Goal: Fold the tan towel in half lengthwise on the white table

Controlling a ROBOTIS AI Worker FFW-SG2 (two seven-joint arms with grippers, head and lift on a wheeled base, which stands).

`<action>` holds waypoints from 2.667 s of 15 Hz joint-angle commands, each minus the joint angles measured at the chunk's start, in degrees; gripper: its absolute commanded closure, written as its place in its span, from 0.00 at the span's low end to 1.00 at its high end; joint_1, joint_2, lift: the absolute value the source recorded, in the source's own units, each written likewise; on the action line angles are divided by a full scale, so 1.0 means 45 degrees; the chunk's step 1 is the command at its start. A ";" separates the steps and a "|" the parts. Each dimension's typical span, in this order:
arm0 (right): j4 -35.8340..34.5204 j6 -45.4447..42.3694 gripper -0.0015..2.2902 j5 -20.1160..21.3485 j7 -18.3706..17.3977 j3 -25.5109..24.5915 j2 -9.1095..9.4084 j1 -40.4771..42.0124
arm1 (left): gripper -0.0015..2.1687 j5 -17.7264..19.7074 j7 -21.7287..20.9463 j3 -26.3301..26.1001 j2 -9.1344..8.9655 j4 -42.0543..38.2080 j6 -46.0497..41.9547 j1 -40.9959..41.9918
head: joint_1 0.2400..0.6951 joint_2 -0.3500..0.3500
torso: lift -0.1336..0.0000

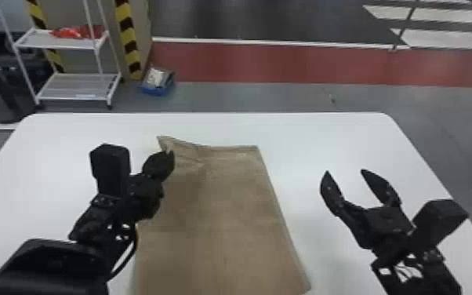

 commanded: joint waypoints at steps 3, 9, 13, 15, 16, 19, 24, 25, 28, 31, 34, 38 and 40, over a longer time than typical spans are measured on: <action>-0.0088 -0.0260 0.08 0.0174 -0.0818 -0.0204 -0.0097 0.0316 | 0.63 -0.0737 0.0099 -0.2994 -0.0002 -0.2443 0.3355 0.0814 | 1.00 0.22 | 0.08; -0.0127 -0.0572 0.08 0.0350 -0.1150 -0.0458 -0.0097 0.0590 | 0.00 -0.2027 0.1037 -0.4537 -0.0061 -0.0079 0.3355 -0.0104 | 1.00 0.00 | 0.08; 0.0146 -0.0416 0.08 0.0331 -0.1150 -0.0439 -0.0117 0.0434 | 0.01 -0.1909 0.1056 -0.3482 0.0017 -0.0958 0.2613 0.0912 | 1.00 0.01 | 0.08; 0.0322 -0.0299 0.08 0.0370 -0.1150 -0.0400 -0.0117 0.0414 | 0.01 -0.1851 0.1212 -0.3092 0.0037 -0.1076 0.2534 0.0990 | 1.00 0.05 | 0.08; 0.0342 -0.0299 0.08 0.0409 -0.1131 -0.0400 -0.0117 0.0434 | 0.01 -0.1851 0.1291 -0.2896 0.0037 -0.1212 0.2534 0.1029 | 1.00 0.06 | 0.08; 0.0322 -0.0065 0.08 0.0467 -0.1150 -0.0517 -0.0117 0.0551 | 0.01 -0.1714 0.1525 -0.2369 0.0037 -0.1388 0.1206 0.1517 | 1.00 0.11 | 0.08; 0.0283 0.0014 0.08 0.0467 -0.1111 -0.0400 -0.0136 0.0688 | 0.01 -0.1030 0.1447 -0.1724 0.0096 -0.3048 0.1128 0.2357 | 1.00 0.15 | 0.08; 0.0303 0.0014 0.08 0.0448 -0.1111 -0.0400 -0.0136 0.0707 | 0.01 -0.0913 0.1427 -0.1744 0.0232 -0.3302 0.1245 0.2494 | 1.00 0.15 | 0.08; 0.0264 0.0092 0.08 0.0331 -0.1111 -0.0341 -0.0156 0.0707 | 0.01 -0.0933 0.1447 -0.1822 0.0252 -0.3869 0.1128 0.2962 | 1.00 0.16 | 0.08; 0.0185 0.0209 0.11 0.0526 -0.0994 0.0167 -0.0156 0.0824 | 0.01 -0.0972 0.1545 -0.1763 0.0252 -0.3712 0.1167 0.2826 | 1.00 0.17 | 0.08; 0.0361 0.0248 0.11 0.1034 -0.0916 0.0714 -0.0175 0.0902 | 0.01 -0.0991 0.1584 -0.1763 0.0252 -0.3283 0.1011 0.2689 | 1.00 0.21 | 0.08; 0.0596 0.0560 0.11 0.1346 -0.1736 0.0479 -0.0195 0.0727 | 0.02 -0.0991 0.1447 -0.2623 0.0252 -0.2619 0.0269 0.2415 | 1.00 0.23 | 0.08; 0.0596 0.0834 0.11 0.0975 -0.2088 -0.0361 -0.0195 0.0648 | 0.02 -0.1245 0.1545 -0.3560 0.0252 -0.1837 -0.0239 0.1888 | 1.00 0.18 | 0.08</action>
